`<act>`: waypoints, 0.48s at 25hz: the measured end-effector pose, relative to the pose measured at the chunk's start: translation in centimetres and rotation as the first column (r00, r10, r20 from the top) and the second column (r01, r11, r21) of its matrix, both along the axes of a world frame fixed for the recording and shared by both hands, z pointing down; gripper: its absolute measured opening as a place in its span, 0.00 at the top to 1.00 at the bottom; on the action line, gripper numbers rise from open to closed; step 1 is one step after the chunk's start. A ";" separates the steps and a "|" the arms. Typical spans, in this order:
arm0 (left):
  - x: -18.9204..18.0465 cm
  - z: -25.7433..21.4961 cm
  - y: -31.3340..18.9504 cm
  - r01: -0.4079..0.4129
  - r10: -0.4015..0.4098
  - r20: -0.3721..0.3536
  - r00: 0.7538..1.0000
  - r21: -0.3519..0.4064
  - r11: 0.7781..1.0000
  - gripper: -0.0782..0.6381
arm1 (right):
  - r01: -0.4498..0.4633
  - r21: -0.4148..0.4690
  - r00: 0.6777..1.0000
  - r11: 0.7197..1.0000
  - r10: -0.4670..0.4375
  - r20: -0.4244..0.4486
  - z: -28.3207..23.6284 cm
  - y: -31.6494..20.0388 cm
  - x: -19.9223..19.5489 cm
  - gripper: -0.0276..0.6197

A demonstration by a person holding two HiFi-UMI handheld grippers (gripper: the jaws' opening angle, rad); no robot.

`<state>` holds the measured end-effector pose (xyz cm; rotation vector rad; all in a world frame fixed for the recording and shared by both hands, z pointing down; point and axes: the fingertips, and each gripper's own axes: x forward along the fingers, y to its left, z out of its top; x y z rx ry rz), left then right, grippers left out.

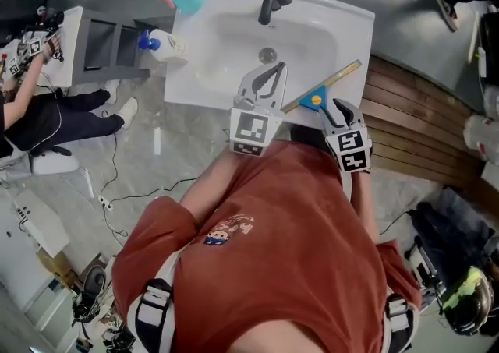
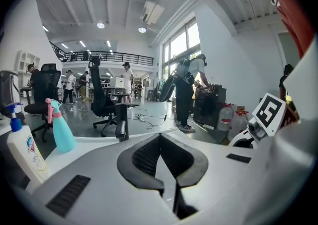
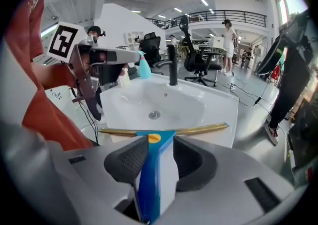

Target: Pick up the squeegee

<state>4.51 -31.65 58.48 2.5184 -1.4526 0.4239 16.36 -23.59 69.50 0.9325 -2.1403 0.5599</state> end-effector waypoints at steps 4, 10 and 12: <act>0.1 0.3 -0.4 0.006 -0.006 -0.009 1.000 -0.005 1.000 0.87 | 0.099 -0.051 0.992 0.994 -0.103 -0.068 1.6 1.1 -0.3 0.68; -0.3 0.4 -0.4 0.011 -0.011 -0.005 1.000 -0.004 1.000 0.87 | 0.187 -0.100 0.970 0.977 -0.199 -0.137 3.2 2.3 -0.7 0.66; -0.6 0.6 -0.4 0.015 -0.015 -0.003 1.000 -0.007 1.000 0.87 | 0.184 -0.106 0.971 0.977 -0.198 -0.135 3.4 2.2 -0.7 0.66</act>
